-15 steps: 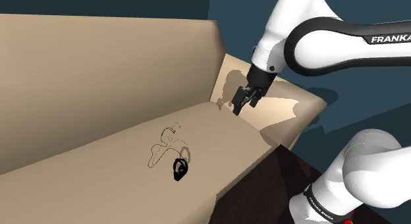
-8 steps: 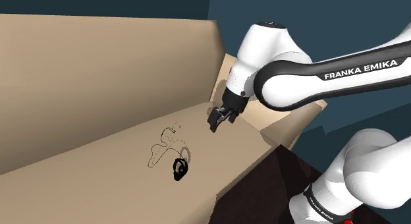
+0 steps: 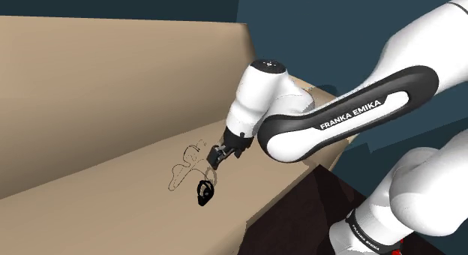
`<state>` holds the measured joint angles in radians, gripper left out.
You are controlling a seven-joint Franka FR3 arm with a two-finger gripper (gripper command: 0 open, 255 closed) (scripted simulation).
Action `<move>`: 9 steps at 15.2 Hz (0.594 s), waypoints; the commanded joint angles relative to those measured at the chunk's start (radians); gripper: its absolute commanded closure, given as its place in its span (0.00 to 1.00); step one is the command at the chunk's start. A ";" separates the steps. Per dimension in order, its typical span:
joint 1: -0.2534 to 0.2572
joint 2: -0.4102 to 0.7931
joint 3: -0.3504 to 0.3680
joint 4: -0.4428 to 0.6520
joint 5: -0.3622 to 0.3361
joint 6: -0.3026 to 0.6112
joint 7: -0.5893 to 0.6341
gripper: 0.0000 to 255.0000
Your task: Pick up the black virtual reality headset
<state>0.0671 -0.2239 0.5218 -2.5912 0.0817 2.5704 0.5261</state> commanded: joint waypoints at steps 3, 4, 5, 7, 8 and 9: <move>-0.054 0.190 0.088 0.071 -0.216 0.115 0.215 0.00; -0.061 0.241 0.098 0.095 -0.295 0.133 0.284 0.00; -0.057 0.291 0.096 0.121 -0.379 0.146 0.357 0.00; -0.041 0.322 0.077 0.130 -0.430 0.160 0.399 0.00; -0.035 0.337 0.068 0.130 -0.457 0.170 0.419 0.00; -0.030 0.352 0.059 0.131 -0.484 0.180 0.440 0.00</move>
<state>0.0324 0.1134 0.5883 -2.4604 -0.3718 2.7392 0.9423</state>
